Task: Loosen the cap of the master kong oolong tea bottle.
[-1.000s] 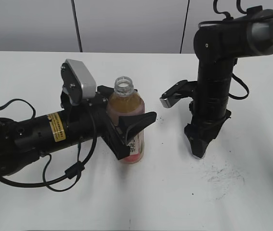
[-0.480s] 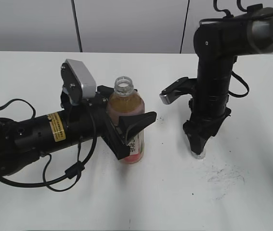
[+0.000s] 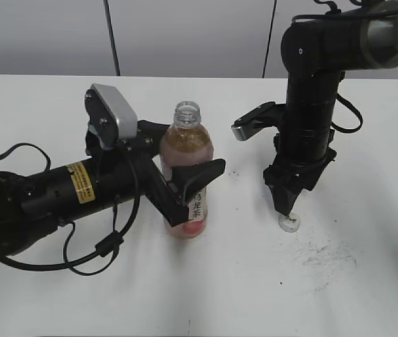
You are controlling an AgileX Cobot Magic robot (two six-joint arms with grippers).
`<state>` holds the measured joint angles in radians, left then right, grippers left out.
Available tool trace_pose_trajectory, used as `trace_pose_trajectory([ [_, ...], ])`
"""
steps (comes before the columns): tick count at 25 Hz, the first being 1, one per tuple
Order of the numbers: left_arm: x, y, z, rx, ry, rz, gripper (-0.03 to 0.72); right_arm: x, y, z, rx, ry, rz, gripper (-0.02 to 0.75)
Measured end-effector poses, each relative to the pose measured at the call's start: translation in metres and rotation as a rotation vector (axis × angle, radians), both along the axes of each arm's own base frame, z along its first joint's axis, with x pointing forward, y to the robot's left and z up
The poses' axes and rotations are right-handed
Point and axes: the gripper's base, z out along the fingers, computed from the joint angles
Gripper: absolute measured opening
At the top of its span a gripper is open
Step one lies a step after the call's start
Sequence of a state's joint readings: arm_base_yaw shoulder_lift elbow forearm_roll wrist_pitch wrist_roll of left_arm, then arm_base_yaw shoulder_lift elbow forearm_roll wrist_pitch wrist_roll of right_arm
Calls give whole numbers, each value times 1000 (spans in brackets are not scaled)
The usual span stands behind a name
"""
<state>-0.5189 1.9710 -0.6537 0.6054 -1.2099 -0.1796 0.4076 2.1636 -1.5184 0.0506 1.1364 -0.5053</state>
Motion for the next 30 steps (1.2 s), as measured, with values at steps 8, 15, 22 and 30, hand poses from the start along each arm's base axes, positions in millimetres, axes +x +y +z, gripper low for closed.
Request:
trace_pose_trajectory([
  [8, 0, 0, 0, 0, 0, 3, 512, 0, 0, 0, -2, 2, -12, 586],
  [15, 3, 1, 0, -9, 5, 32, 568, 0, 0, 0, -3, 3, -14, 586],
  [22, 5, 3, 1, -20, 12, 69, 575, 0, 0, 0, -3, 3, -14, 586],
  [30, 7, 4, 2, -29, 13, 91, 585, 0, 0, 0, -3, 3, -14, 585],
])
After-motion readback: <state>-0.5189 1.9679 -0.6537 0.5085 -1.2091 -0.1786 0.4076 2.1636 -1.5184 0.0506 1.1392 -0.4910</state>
